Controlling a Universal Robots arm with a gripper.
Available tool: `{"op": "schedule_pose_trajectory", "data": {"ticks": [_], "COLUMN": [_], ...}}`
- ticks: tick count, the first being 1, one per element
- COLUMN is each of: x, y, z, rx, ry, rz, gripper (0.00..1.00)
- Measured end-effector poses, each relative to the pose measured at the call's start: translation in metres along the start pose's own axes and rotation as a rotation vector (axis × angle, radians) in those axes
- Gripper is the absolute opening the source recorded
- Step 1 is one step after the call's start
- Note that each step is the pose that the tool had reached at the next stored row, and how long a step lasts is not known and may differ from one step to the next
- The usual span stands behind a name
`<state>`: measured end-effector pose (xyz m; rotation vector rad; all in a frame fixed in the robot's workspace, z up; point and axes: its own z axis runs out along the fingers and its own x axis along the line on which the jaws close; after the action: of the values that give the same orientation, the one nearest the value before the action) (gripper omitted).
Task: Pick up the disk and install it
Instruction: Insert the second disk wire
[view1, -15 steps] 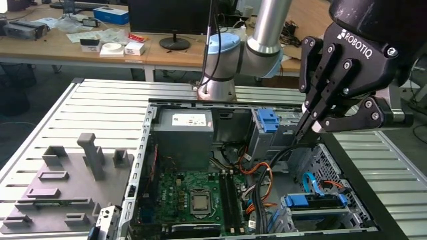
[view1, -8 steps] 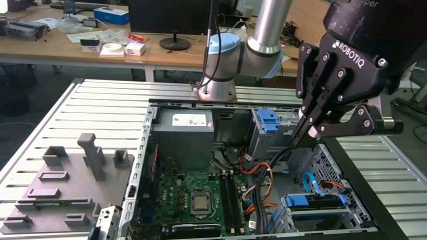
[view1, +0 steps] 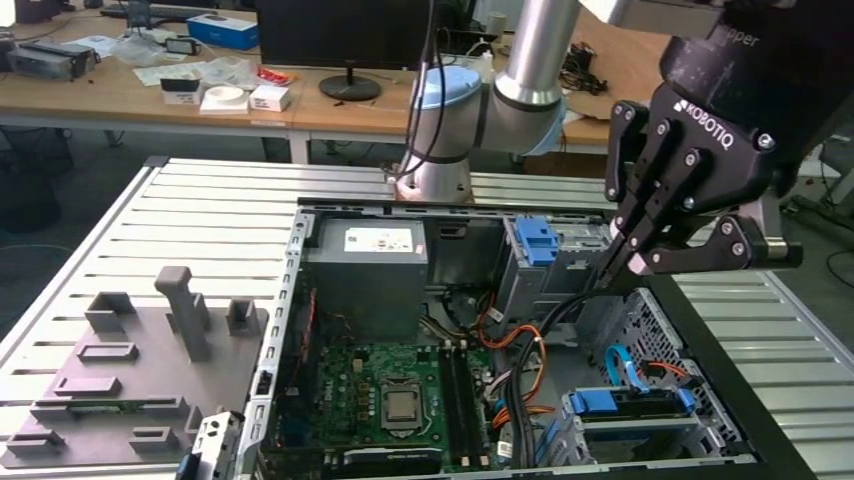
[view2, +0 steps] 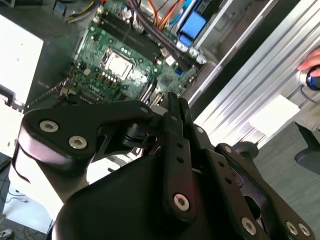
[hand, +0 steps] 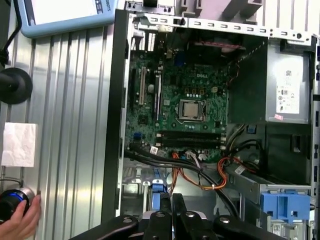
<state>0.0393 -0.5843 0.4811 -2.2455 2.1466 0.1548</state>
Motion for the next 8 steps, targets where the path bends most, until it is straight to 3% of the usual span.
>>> {"op": "schedule_pose_trajectory", "data": {"ticks": [5,8], "x": [-0.0002,-0.0002], "y": [-0.0228,-0.0264], "z": [0.0046,0.0048], "rx": [0.0,-0.0001], "ry": [-0.0001,0.0002], "rz": [0.0,0.0], "gripper": [0.16,0.16]}}
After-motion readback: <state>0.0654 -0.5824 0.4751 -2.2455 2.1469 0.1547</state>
